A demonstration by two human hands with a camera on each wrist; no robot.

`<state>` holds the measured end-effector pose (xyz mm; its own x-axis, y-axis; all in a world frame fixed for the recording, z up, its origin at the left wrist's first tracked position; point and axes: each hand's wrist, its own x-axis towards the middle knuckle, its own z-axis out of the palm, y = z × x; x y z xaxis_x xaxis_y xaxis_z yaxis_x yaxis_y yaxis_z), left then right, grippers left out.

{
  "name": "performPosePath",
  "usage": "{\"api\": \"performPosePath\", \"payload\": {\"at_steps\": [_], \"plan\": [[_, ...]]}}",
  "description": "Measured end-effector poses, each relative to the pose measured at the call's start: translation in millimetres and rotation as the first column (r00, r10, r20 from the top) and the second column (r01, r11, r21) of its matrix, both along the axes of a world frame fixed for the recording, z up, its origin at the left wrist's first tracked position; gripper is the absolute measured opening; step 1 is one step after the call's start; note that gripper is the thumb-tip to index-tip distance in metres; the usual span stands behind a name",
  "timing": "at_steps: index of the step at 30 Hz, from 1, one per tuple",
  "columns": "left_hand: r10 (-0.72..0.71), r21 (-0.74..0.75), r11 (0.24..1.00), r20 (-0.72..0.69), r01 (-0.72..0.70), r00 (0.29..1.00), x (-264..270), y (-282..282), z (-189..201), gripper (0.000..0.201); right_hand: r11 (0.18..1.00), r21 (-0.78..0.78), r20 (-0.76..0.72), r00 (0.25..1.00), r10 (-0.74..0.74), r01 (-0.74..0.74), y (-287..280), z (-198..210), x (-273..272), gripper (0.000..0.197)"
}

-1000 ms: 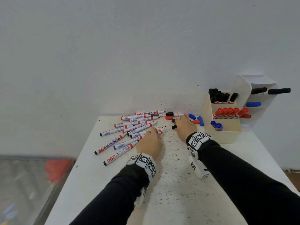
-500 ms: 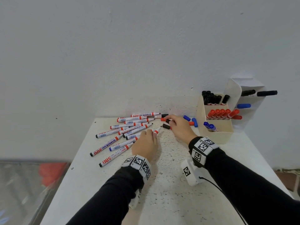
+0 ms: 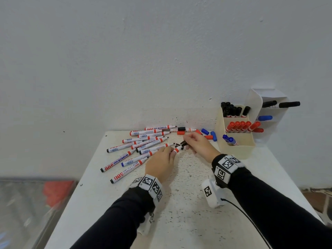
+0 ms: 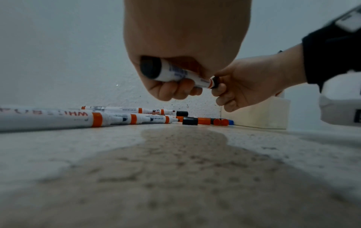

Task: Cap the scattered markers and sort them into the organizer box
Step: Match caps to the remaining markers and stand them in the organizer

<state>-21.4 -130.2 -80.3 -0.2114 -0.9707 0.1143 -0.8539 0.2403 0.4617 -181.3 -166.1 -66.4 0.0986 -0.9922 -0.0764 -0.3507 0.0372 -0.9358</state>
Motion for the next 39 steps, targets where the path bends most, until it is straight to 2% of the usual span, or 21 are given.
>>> {"api": "performPosePath", "payload": {"at_steps": [4, 7, 10, 13, 16, 18, 20, 23, 24, 27, 28, 29, 31, 33, 34, 35, 36, 39], "plan": [[-0.043, -0.05, 0.998, 0.045, 0.045, 0.998, -5, 6, 0, 0.034, 1.0, 0.004, -0.103, 0.995, 0.006, -0.005, 2, 2, 4, 0.032], [0.019, -0.037, 0.999, -0.035, -0.021, 0.999, -10, 7, 1, 0.033, 0.999, -0.039, -0.024, 1.0, -0.012, 0.011, 3, 0, 7, 0.023], [0.044, -0.01, 0.999, -0.091, -0.045, 0.995, -12, 6, -1, 0.032, 0.999, -0.03, 0.027, 0.999, 0.043, -0.043, 6, -3, 11, 0.016], [0.053, -0.01, 0.998, -0.085, -0.054, 0.995, -9, 7, -1, 0.033, 0.996, -0.008, -0.044, 0.995, 0.094, -0.094, 10, -2, 18, 0.024], [0.062, -0.02, 0.998, -0.108, -0.064, 0.992, -4, 5, 0, 0.031, 0.998, -0.05, -0.133, 0.99, 0.037, -0.043, 11, -2, 24, 0.032], [0.057, -0.024, 0.998, -0.104, -0.06, 0.993, -2, 5, 1, 0.031, 0.996, -0.081, -0.056, 0.998, -0.026, 0.022, 11, -2, 26, 0.032], [0.061, -0.03, 0.998, -0.083, -0.063, 0.995, 0, 5, 1, 0.03, 0.995, -0.096, 0.004, 1.0, -0.016, 0.017, 10, -4, 29, 0.028], [0.117, -0.009, 0.993, -0.063, -0.117, 0.991, 5, 3, -1, 0.031, 0.997, -0.072, -0.026, 1.0, 0.009, -0.011, 10, -12, 35, 0.021], [0.131, 0.005, 0.991, -0.05, -0.131, 0.99, 7, 3, -1, 0.031, 0.996, -0.081, -0.028, 0.999, -0.031, 0.029, 10, -15, 37, 0.018], [0.157, 0.04, 0.987, 0.001, -0.157, 0.988, 11, 3, -1, 0.031, 0.953, -0.132, -0.001, 0.961, -0.276, 0.273, 6, -16, 36, 0.015], [0.177, 0.048, 0.983, -0.005, -0.177, 0.984, 12, 3, 0, 0.031, 0.941, -0.137, -0.045, 0.947, -0.318, 0.309, 6, -15, 34, 0.016], [0.199, 0.053, 0.979, -0.023, -0.198, 0.98, 14, 2, 1, 0.032, 0.954, -0.118, -0.139, 0.947, -0.29, 0.275, 7, -13, 33, 0.015], [0.229, 0.046, 0.973, -0.055, -0.227, 0.972, 16, 0, 0, 0.032, 0.999, 0.001, -0.367, 0.929, -0.035, 0.038, 13, -12, 31, 0.013], [0.246, 0.033, 0.969, -0.063, -0.244, 0.967, 15, -2, 1, 0.031, 0.971, 0.153, -0.521, 0.82, 0.237, -0.184, 20, -10, 32, 0.026], [0.252, 0.026, 0.968, -0.061, -0.251, 0.966, 15, -2, 1, 0.031, 0.947, 0.204, -0.569, 0.757, 0.321, -0.248, 22, -10, 33, 0.033], [0.253, 0.022, 0.967, -0.059, -0.252, 0.966, 15, -2, 1, 0.031, 0.936, 0.224, -0.599, 0.72, 0.351, -0.27, 22, -10, 33, 0.034], [0.252, 0.02, 0.968, -0.058, -0.251, 0.966, 14, -3, 1, 0.031, 0.941, 0.211, -0.613, 0.714, 0.339, -0.265, 21, -9, 32, 0.032], [0.239, 0.039, 0.971, -0.058, -0.237, 0.969, 13, -3, 2, 0.033, 0.989, 0.114, -0.621, 0.77, 0.149, -0.099, 13, -11, 19, 0.027]]}}
